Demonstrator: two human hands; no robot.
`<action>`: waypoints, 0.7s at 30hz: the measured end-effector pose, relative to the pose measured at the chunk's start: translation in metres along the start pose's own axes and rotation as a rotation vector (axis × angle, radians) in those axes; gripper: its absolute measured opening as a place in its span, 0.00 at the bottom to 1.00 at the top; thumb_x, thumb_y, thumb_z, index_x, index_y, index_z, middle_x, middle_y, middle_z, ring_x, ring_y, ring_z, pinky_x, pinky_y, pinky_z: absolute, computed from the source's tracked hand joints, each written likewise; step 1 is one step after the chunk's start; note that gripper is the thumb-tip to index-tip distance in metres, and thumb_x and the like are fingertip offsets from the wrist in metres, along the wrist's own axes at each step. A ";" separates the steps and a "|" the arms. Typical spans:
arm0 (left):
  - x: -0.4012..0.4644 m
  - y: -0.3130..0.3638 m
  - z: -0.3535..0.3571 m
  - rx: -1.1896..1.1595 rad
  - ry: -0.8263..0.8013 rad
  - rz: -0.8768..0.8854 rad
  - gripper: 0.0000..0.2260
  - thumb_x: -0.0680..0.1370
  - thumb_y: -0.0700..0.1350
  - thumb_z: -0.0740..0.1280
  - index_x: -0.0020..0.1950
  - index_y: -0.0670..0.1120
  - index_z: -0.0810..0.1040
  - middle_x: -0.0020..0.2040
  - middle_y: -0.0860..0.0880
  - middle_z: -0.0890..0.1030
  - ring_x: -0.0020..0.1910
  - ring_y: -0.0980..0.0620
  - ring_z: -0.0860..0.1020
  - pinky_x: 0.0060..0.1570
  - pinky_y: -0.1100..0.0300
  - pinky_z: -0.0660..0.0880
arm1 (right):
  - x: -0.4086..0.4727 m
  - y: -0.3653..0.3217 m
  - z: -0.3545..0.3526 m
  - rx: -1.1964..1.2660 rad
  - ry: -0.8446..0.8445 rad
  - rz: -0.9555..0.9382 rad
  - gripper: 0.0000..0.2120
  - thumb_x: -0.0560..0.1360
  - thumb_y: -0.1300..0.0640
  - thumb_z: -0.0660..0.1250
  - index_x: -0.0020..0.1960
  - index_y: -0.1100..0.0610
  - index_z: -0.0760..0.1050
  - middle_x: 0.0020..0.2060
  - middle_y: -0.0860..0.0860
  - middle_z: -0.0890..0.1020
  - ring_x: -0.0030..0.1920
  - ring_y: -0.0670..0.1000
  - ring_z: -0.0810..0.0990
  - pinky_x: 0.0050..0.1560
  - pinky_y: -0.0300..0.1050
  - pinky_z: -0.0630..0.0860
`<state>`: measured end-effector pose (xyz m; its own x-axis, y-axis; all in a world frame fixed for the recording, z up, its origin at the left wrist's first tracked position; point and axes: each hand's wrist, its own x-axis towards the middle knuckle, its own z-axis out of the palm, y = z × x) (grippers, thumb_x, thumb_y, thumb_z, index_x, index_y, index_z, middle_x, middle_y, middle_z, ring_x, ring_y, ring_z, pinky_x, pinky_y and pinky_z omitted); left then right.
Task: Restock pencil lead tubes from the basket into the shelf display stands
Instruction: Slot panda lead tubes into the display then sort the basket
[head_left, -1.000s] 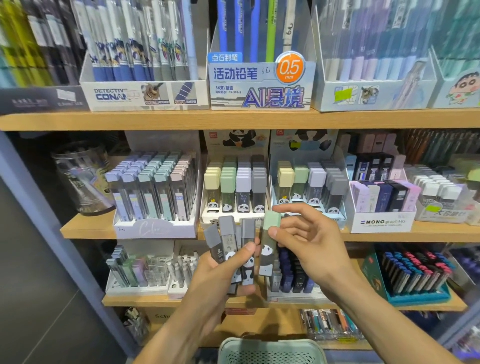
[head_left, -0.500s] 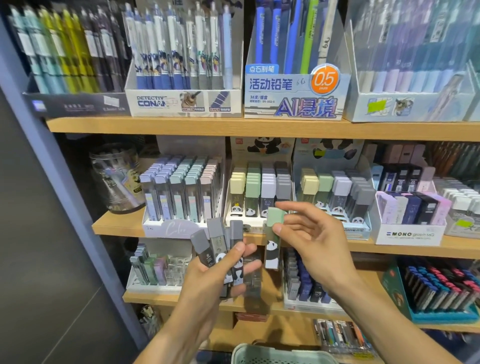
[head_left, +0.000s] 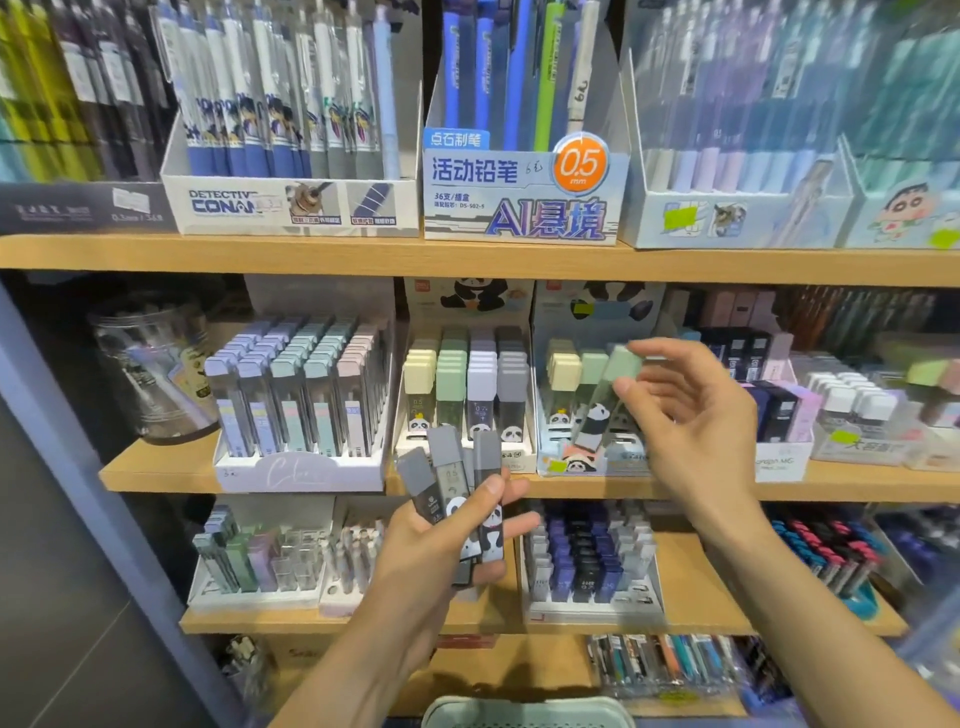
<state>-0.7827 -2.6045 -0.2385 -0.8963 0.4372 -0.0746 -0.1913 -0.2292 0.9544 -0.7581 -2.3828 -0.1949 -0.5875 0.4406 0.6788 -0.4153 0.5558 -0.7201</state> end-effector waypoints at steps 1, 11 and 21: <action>0.001 -0.001 0.004 0.008 -0.019 -0.005 0.14 0.80 0.50 0.69 0.66 0.50 0.81 0.57 0.51 0.87 0.55 0.49 0.86 0.43 0.55 0.79 | 0.003 0.001 -0.002 -0.031 0.008 -0.038 0.12 0.77 0.62 0.74 0.59 0.53 0.80 0.49 0.47 0.84 0.51 0.47 0.83 0.53 0.39 0.81; 0.010 -0.006 0.019 0.033 -0.068 -0.046 0.13 0.81 0.49 0.68 0.66 0.50 0.81 0.57 0.51 0.87 0.56 0.49 0.86 0.44 0.54 0.76 | 0.009 0.016 0.001 -0.206 -0.096 -0.216 0.09 0.80 0.62 0.70 0.59 0.53 0.80 0.50 0.44 0.84 0.52 0.42 0.83 0.53 0.37 0.80; 0.007 -0.007 0.018 0.023 -0.080 -0.070 0.14 0.80 0.49 0.69 0.65 0.49 0.82 0.57 0.49 0.87 0.56 0.48 0.86 0.43 0.55 0.75 | 0.012 0.024 0.003 -0.489 -0.077 -0.420 0.13 0.78 0.66 0.71 0.62 0.57 0.80 0.52 0.51 0.78 0.44 0.47 0.76 0.42 0.43 0.77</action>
<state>-0.7810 -2.5843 -0.2403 -0.8459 0.5199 -0.1187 -0.2421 -0.1761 0.9541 -0.7777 -2.3664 -0.2042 -0.4997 0.0735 0.8631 -0.2671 0.9347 -0.2343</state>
